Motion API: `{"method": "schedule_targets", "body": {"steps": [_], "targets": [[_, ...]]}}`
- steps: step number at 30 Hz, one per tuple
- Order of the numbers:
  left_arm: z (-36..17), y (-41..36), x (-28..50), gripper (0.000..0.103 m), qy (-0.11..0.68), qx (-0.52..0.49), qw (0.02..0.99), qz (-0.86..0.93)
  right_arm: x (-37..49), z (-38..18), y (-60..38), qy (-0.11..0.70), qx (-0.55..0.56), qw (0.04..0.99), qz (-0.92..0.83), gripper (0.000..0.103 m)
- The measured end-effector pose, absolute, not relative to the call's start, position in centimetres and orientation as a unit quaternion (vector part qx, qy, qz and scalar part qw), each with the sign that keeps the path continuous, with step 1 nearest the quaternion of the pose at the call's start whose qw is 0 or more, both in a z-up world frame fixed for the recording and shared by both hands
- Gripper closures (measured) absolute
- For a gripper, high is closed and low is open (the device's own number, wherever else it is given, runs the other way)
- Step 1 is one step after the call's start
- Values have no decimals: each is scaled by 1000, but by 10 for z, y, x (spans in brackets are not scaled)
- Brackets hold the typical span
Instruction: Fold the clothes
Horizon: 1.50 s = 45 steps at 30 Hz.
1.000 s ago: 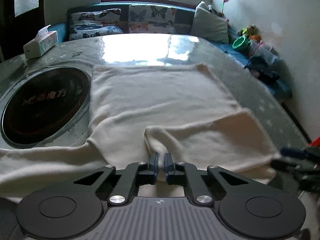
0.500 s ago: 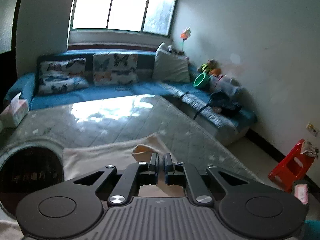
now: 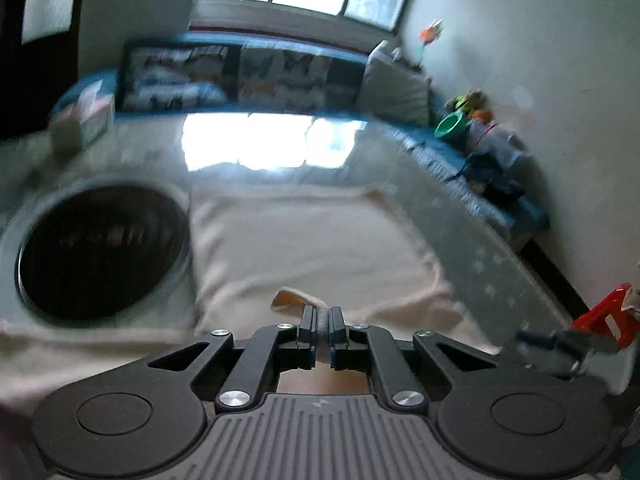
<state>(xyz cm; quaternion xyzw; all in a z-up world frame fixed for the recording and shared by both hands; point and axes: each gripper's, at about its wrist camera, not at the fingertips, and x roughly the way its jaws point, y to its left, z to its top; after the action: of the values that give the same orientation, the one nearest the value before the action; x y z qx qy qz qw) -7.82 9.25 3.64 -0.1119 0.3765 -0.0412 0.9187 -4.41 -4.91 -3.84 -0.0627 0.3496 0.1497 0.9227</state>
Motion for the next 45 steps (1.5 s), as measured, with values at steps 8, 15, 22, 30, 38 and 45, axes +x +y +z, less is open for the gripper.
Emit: {"method": "schedule_targets", "body": {"steps": [8, 15, 22, 30, 38, 45], "targets": [[4, 103, -97, 93, 416, -96, 904, -18, -34, -17, -46, 364, -65, 904, 215, 52], [9, 105, -100, 93, 392, -105, 913, -26, 3, -7, -12, 341, -71, 893, 287, 68], [-11, 96, -89, 93, 410, -114, 904, -43, 34, -28, 12, 357, -75, 884, 293, 74], [-7, 123, -108, 87, 394, -135, 909, -7, 23, -16, 26, 343, -100, 878, 317, 73], [-9, 186, -142, 69, 389, -156, 893, 164, 10, -17, 81, 346, -115, 837, 409, 72], [-15, 238, -170, 59, 366, -169, 854, 329, -3, -33, 121, 347, -147, 810, 449, 68]]}}
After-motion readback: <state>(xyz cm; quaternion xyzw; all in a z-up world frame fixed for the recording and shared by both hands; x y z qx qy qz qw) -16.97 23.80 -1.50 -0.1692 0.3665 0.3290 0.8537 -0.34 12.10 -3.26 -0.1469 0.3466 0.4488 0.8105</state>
